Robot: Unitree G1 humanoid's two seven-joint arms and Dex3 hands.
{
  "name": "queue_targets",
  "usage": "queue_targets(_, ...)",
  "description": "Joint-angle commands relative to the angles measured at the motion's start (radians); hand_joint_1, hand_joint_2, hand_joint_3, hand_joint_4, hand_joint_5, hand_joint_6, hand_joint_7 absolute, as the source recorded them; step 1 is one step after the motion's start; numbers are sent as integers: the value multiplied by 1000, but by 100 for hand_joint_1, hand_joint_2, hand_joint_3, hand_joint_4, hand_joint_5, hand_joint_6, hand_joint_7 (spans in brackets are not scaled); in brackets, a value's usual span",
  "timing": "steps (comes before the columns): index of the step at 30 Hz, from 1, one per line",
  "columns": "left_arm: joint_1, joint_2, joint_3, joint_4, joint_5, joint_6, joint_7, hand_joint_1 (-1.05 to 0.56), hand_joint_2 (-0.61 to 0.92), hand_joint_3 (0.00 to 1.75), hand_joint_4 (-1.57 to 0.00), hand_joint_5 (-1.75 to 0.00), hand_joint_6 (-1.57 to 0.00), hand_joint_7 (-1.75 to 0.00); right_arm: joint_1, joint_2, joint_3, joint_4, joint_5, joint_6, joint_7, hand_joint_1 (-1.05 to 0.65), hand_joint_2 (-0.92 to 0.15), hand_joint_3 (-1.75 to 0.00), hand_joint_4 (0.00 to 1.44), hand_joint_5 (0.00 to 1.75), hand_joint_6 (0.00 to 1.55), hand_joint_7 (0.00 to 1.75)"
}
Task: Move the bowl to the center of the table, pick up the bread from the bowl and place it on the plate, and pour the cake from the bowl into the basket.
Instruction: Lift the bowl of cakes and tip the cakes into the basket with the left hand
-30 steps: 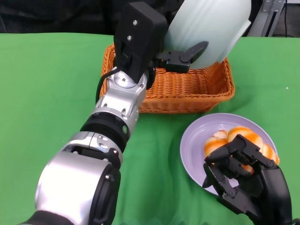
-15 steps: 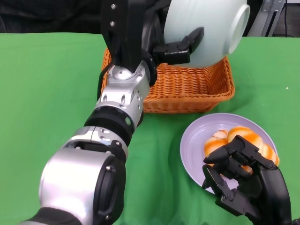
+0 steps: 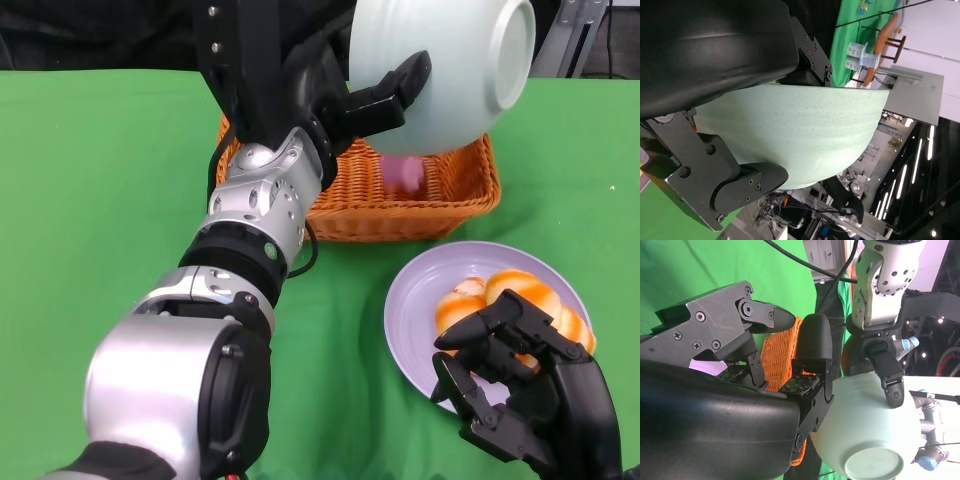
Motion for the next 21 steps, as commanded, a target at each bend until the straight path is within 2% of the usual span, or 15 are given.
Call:
queue_targets(1, -43, 1, 14, -18, -27, 13, -23, -2, 55, 119, -74, -166, -75, -154, 12, -4, 1, -6, 6, -15, -3, -17, -72, -62, 70, 161, 60, 132)
queue_targets(7, -49, 3, 44, -15, -65, 57, -29, -3, 53, 125, -73, -167, -74, -154, 13, -5, 0, -7, -4, -16, -9, -16, -73, -62, 70, 161, 60, 132)
queue_targets(15, -61, 7, 94, -12, -130, 123, -35, -4, 57, 120, -72, -170, -75, -151, 11, -8, 0, -5, 3, -16, -1, -14, -72, -64, 71, 161, 59, 133)
queue_targets(19, -69, 8, 113, -13, -153, 154, -27, -4, 62, 115, -73, -171, -75, -152, 13, -5, 1, -8, 0, -12, -6, -14, -71, -64, 71, 161, 60, 132)
queue_targets(21, -77, 9, 135, -13, -177, 184, -11, -7, 71, 99, -73, -169, -72, -154, 13, -5, 2, -7, -3, -14, -8, -15, -71, -64, 71, 161, 60, 132)
